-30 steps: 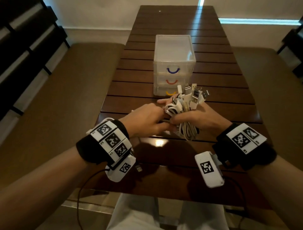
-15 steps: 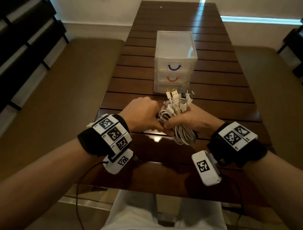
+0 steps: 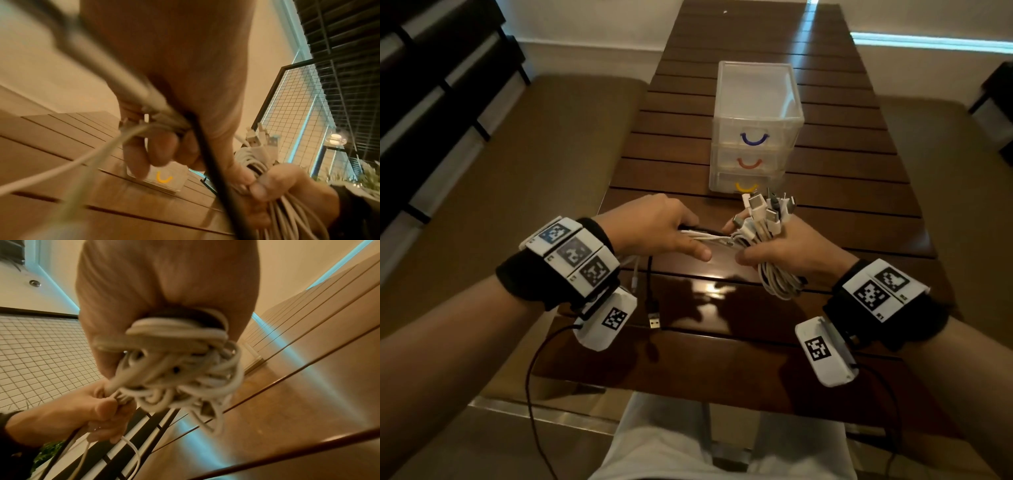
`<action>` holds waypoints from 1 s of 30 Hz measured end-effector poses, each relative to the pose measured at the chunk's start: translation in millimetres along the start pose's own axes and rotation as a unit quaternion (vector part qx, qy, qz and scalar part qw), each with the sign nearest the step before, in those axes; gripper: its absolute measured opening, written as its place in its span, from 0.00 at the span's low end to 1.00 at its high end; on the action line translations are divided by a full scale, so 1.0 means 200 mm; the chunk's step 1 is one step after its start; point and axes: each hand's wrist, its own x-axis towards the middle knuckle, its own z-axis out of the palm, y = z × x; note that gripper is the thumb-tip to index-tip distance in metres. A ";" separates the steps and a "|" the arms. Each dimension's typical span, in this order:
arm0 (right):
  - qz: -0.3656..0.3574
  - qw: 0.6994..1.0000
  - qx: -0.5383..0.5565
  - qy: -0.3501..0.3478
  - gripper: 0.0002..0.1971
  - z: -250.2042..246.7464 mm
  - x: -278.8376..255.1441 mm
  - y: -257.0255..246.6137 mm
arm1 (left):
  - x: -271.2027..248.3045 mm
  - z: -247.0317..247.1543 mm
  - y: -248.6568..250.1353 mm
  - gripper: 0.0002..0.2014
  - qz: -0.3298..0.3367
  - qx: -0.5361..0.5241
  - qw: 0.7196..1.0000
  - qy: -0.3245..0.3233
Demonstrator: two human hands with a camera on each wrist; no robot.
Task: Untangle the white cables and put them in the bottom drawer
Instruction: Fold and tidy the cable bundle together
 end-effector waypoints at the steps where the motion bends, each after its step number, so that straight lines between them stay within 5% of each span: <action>1: -0.011 1.000 -0.001 0.015 0.13 0.01 0.00 0.01 | -0.01 0.01 -0.01 0.22 0.003 -0.012 1.000 0.011; 12: -0.048 0.994 0.043 0.087 0.09 0.02 0.03 0.02 | -0.02 0.25 0.02 0.17 -0.002 -0.114 0.973 0.200; 17: -0.025 0.968 0.216 0.126 0.21 0.06 0.04 0.03 | 0.02 0.36 0.10 0.19 -0.020 -0.225 0.915 0.333; 22: -0.025 0.950 0.285 0.121 0.23 0.09 0.05 0.02 | 0.04 0.42 0.24 0.25 0.001 -0.359 0.856 0.373; 30: -0.018 0.955 0.282 0.093 0.16 0.07 0.04 0.05 | 0.03 0.38 0.24 0.33 0.054 -0.229 0.913 0.332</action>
